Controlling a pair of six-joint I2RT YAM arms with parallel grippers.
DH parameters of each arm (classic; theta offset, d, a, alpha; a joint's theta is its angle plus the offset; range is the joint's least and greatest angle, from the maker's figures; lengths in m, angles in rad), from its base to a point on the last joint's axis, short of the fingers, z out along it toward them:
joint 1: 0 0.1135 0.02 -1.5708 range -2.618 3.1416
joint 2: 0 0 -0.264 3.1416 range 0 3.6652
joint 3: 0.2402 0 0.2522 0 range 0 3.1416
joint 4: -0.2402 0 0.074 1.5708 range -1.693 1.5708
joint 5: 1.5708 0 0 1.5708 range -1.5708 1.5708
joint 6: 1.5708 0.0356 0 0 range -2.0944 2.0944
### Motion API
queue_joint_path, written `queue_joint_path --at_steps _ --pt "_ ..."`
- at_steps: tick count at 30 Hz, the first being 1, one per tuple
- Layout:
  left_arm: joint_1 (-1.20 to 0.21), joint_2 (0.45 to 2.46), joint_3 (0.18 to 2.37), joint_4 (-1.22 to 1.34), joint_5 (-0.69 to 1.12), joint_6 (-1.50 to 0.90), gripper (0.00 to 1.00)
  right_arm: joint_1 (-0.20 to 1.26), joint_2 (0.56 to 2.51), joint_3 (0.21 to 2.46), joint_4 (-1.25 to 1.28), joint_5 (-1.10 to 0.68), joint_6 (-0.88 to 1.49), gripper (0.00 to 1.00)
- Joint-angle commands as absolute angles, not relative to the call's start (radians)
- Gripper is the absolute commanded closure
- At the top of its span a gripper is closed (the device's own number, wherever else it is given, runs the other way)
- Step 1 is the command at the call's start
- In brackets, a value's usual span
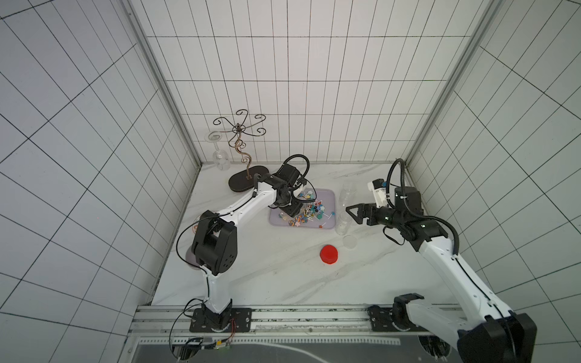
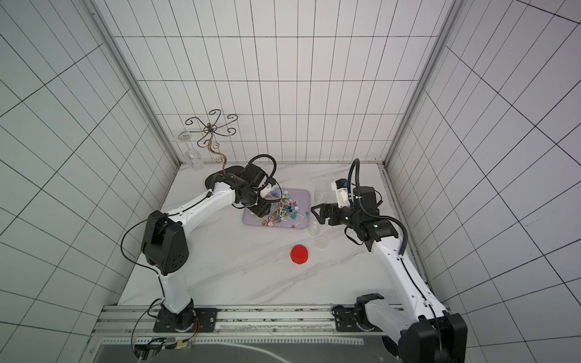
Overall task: Pour the candies out of the jar
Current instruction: 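Pour the candies out of the jar onto the tray.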
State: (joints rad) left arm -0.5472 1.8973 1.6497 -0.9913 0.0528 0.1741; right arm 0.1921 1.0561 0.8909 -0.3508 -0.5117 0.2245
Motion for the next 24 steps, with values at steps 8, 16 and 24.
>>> queue_joint_path --at_steps 8,16,24 --pt "-0.551 1.926 1.741 -1.079 -0.066 0.170 0.46 0.173 1.037 0.895 -0.336 -0.544 0.202 0.08" --pt "-0.554 1.921 1.764 -1.147 -0.130 0.170 0.46 0.170 1.046 0.902 -0.336 -0.561 0.208 0.08" --pt "-0.565 1.906 1.756 -1.183 -0.176 0.163 0.46 0.170 1.055 0.903 -0.335 -0.571 0.214 0.08"
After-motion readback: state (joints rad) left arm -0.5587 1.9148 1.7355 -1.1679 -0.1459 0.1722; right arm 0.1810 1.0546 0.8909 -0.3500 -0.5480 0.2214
